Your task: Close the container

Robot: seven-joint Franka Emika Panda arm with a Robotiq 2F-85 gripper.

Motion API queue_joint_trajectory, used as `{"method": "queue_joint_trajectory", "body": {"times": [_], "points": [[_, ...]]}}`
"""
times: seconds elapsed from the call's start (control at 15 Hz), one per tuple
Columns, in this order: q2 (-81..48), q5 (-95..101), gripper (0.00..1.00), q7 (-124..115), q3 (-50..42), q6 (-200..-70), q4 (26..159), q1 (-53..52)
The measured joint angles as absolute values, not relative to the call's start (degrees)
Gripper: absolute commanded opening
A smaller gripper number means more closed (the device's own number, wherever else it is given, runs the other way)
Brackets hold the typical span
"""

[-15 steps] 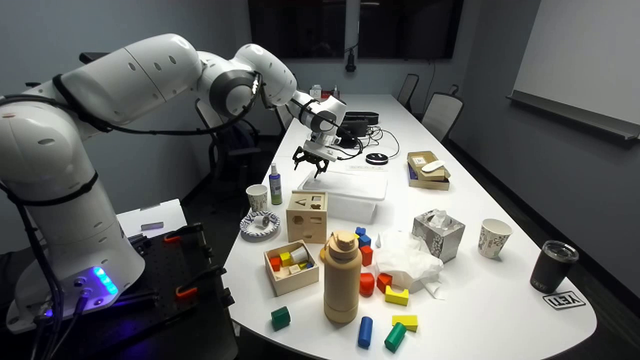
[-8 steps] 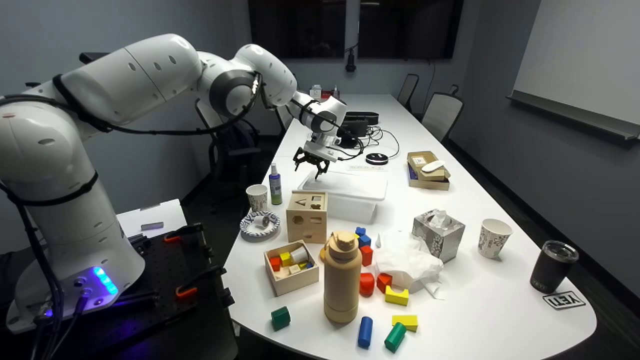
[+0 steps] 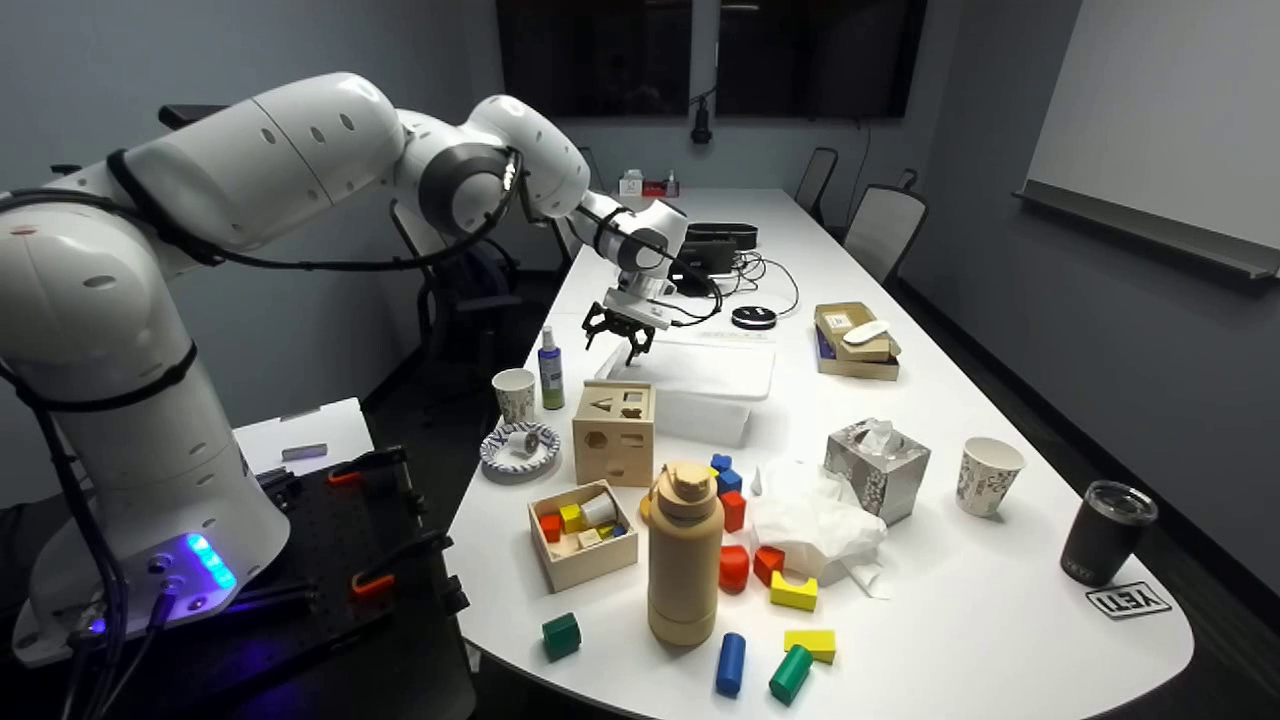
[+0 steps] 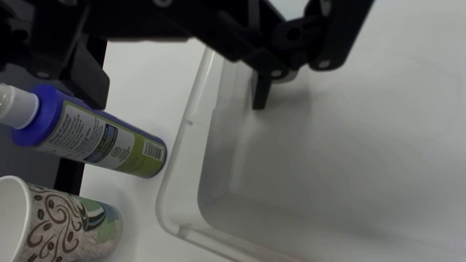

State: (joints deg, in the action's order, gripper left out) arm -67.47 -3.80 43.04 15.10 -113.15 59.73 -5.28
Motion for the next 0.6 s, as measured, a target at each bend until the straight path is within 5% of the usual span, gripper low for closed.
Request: {"method": "queue_joint_trajectory", "body": {"times": [0.6], "points": [[-67.5,-3.8,1.0,42.4,15.2,-111.3,59.0,-6.4]]}}
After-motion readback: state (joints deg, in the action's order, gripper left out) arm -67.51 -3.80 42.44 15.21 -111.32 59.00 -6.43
